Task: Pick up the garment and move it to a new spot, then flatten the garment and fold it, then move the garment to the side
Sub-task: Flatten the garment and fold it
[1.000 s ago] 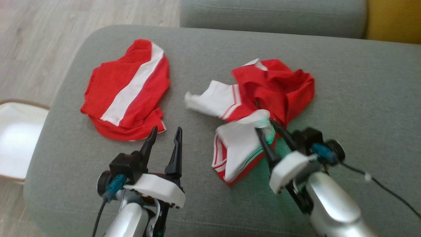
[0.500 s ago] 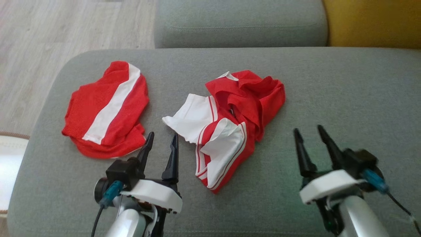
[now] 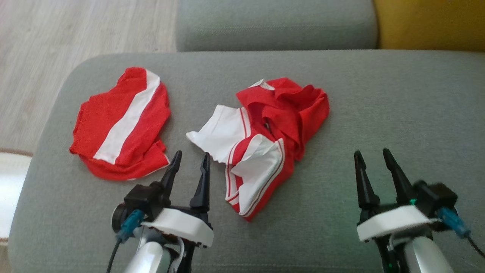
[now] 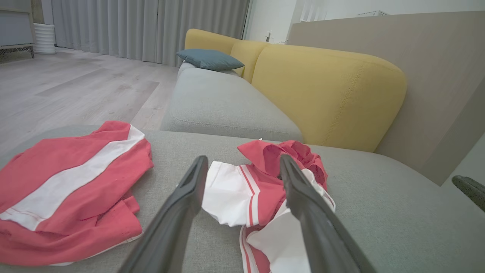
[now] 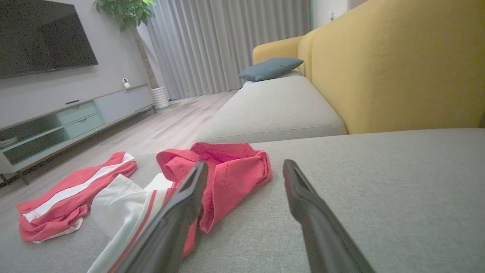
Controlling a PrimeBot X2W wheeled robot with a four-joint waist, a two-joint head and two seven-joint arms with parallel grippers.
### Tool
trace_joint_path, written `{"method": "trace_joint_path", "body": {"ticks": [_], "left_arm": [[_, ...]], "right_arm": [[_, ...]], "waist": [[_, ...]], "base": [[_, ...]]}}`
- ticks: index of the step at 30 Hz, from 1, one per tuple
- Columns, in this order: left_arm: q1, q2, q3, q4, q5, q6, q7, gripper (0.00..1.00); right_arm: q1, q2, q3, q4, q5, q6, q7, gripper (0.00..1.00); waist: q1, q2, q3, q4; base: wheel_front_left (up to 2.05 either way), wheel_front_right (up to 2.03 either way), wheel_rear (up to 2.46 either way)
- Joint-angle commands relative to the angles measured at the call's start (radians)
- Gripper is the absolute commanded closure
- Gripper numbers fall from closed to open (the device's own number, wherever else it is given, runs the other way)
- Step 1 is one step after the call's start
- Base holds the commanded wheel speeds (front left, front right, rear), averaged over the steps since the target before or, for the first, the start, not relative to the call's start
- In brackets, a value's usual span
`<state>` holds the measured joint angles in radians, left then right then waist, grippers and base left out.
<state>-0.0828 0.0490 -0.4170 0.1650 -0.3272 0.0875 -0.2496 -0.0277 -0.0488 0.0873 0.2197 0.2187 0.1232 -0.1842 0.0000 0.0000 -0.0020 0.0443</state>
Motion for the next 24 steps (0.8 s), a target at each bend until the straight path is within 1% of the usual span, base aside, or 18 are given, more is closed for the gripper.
{"method": "trace_joint_path", "body": {"ticks": [1,5,8,9,10,11,12,13,14,15,18,20,24], "left_arm": [[-0.041,0.001,0.024,-0.038,0.002,-0.002,-0.012,0.0],[-0.058,0.001,0.006,-0.034,0.0,-0.003,-0.012,0.0],[-0.075,0.001,-0.006,-0.03,-0.005,-0.003,-0.012,0.0],[-0.087,0.001,-0.015,-0.029,-0.008,-0.004,-0.012,0.0],[-0.093,0.001,-0.019,-0.028,-0.009,-0.005,-0.012,0.0],[-0.099,0.001,-0.023,-0.026,-0.01,-0.005,-0.012,0.0],[-0.104,0.001,-0.028,-0.025,-0.011,-0.005,-0.012,0.0],[-0.109,0.001,-0.032,-0.024,-0.012,-0.005,-0.012,0.0],[-0.113,0.001,-0.034,-0.024,-0.015,-0.004,-0.012,0.0],[-0.117,0.001,-0.037,-0.024,-0.018,-0.002,-0.012,0.0],[-0.127,0.001,-0.045,-0.025,-0.027,0.001,-0.012,0.0],[-0.131,0.001,-0.052,-0.025,-0.033,0.002,-0.012,0.0],[-0.135,0.001,-0.061,-0.026,-0.041,0.007,-0.012,0.0]], "right_arm": [[-0.057,-0.001,0.025,-0.041,-0.007,0.008,0.008,0.0],[-0.137,-0.001,0.043,-0.037,-0.029,0.008,0.056,0.0],[-0.218,-0.001,0.06,0.0,-0.018,0.008,0.118,0.0],[-0.28,-0.001,0.074,0.039,-0.021,0.008,0.158,0.0],[-0.31,-0.001,0.071,0.065,0.005,0.008,0.179,0.0],[-0.339,-0.001,0.059,0.097,0.047,0.008,0.199,0.0],[-0.371,-0.001,0.055,0.128,0.05,0.008,0.217,0.0],[-0.401,-0.001,0.045,0.161,0.08,0.008,0.237,0.0],[-0.429,-0.001,0.028,0.197,0.133,0.008,0.257,0.0],[-0.459,-0.001,0.016,0.232,0.147,0.008,0.274,0.0],[-0.539,-0.001,-0.022,0.335,0.16,0.008,0.309,0.0],[-0.58,-0.001,-0.033,0.392,0.144,0.008,0.318,0.0],[-0.64,-0.001,-0.058,0.49,0.158,0.008,0.332,0.0]], "waist": [[0.0,0.0,0.017,0.016],[0.0,0.0,0.057,0.056],[0.0,0.0,0.093,0.093],[0.0,0.0,0.119,0.121],[0.0,0.0,0.13,0.135],[0.0,0.0,0.139,0.147],[0.0,0.0,0.149,0.161],[0.0,0.0,0.158,0.175],[0.0,0.0,0.165,0.187],[0.0,0.0,0.172,0.199],[0.0,0.0,0.192,0.233],[0.0,0.0,0.201,0.254],[0.0,0.0,0.215,0.285]], "base": [[0.0,0.0,0.0],[0.0,0.0,0.0],[0.0,0.0,0.0],[0.0,0.0,0.0],[0.0,0.0,0.0],[0.0,0.0,0.0],[0.0,0.0,0.0],[0.0,0.0,0.0],[0.0,0.0,0.0],[0.0,0.0,0.0],[0.0,0.0,0.0],[0.0,0.0,0.0],[0.0,0.0,0.0]]}}
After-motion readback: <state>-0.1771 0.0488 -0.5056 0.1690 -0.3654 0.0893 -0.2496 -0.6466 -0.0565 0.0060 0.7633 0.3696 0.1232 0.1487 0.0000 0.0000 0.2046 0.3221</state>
